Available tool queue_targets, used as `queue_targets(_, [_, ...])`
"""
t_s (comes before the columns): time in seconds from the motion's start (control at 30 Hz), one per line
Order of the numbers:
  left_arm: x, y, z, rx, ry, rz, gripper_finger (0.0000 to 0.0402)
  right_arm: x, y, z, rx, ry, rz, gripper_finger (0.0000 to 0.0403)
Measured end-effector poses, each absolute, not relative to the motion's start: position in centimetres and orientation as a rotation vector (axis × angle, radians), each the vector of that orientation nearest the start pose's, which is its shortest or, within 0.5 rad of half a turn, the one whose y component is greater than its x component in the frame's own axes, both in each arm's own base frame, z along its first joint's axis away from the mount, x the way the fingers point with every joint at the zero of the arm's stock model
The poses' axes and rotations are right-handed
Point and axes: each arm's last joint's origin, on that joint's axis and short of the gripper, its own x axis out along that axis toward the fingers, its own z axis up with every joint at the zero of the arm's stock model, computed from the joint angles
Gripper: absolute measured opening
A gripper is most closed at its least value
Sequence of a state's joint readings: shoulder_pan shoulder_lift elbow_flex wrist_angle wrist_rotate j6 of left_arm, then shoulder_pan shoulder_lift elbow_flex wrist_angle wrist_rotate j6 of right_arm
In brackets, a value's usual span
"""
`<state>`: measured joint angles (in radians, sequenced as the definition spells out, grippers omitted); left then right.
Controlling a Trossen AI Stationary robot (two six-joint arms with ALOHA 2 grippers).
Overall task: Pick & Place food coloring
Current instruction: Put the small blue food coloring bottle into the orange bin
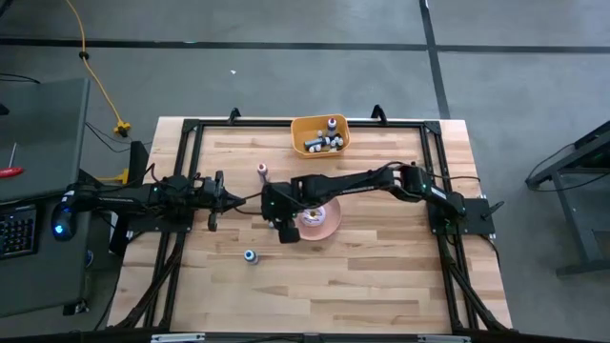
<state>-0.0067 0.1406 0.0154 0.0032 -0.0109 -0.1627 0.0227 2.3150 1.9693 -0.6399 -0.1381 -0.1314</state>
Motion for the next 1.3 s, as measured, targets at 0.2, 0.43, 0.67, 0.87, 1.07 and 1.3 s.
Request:
queue_targets(0.2, [10.5, 0.0, 15.8, -0.161, 0.121, 0.014, 0.0001, 50.3, 1.6, 18.4, -0.077, 0.963, 0.191, 0.0187])
queue_targets(0.43, [10.5, 0.0, 15.8, -0.161, 0.121, 0.014, 0.0001, 50.9, 1.6, 17.7, -0.081, 0.922, 0.19, 0.0188])
queue_targets(0.67, [10.5, 0.0, 15.8, -0.161, 0.122, 0.017, 0.0001, 51.2, 1.6, 16.9, -0.08, 0.922, 0.186, 0.0188])
queue_targets(0.87, [10.5, 0.0, 15.8, -0.161, 0.122, 0.015, 0.0001, 51.3, 1.6, 16.3, -0.054, 0.94, 0.174, 0.0184])
queue_targets(1.07, [10.5, 0.0, 15.8, -0.161, 0.122, 0.017, 0.0001, 51.3, 1.6, 16.0, -0.052, 0.948, 0.176, 0.0165])
queue_targets(1.3, [10.5, 0.0, 15.8, -0.161, 0.122, 0.016, 0.0001, 51.2, 1.6, 16.0, -0.038, 0.951, 0.168, 0.014])
